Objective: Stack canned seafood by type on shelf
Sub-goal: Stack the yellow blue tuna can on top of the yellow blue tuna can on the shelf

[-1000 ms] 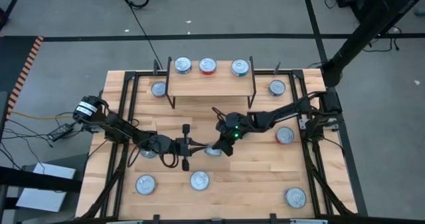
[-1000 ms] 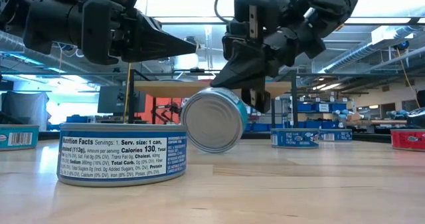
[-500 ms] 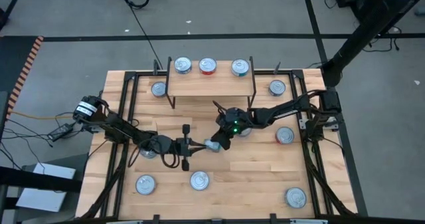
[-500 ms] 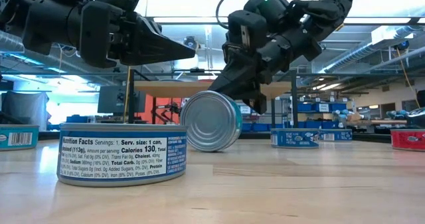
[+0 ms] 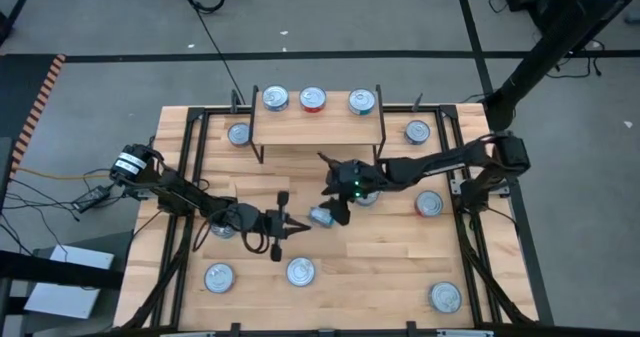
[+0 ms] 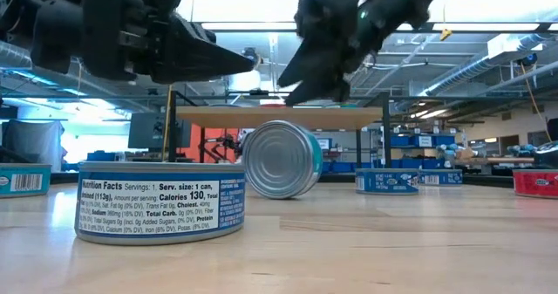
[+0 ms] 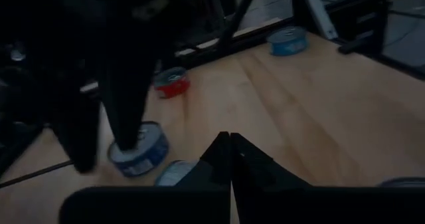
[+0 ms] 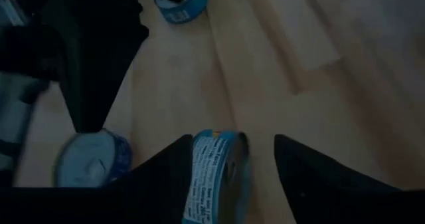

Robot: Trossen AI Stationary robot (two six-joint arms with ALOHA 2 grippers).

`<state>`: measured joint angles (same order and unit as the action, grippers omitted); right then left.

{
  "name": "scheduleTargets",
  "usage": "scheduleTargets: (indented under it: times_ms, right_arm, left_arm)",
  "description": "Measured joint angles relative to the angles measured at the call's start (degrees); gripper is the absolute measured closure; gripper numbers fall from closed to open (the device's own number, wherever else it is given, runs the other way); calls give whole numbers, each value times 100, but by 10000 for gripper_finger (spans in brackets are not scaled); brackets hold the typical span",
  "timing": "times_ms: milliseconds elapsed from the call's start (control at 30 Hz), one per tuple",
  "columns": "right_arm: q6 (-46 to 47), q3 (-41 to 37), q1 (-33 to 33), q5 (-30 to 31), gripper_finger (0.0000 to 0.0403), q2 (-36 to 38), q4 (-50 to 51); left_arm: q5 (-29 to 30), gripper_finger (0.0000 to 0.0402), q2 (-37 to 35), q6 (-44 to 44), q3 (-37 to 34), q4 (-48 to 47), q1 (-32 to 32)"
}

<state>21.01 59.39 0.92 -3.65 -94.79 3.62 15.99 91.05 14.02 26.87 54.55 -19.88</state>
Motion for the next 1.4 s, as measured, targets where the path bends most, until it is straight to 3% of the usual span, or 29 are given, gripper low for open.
scheduleTargets:
  times_ms: [233, 467, 800, 1000, 1400]
  right_arm:
    - [-429, 60, 1050, 1297, 160, -53, 267]
    - [70, 60, 1650, 2803, 141, -76, 397]
    - [441, 62, 1647, 2982, 104, -479, 411]
    - [453, 62, 1585, 3211, 106, -638, 350]
    - [593, 62, 1569, 2977, 115, -638, 306]
  left_arm:
    - [-168, 400, 20, -323, -520, 379, 0]
    - [-151, 400, 24, -351, -841, 1206, 0]
    - [-87, 400, 22, -349, -819, 1199, 0]
    - [-63, 400, 22, -354, -815, 1162, 33]
    - [-59, 400, 22, -378, -817, 1153, 70]
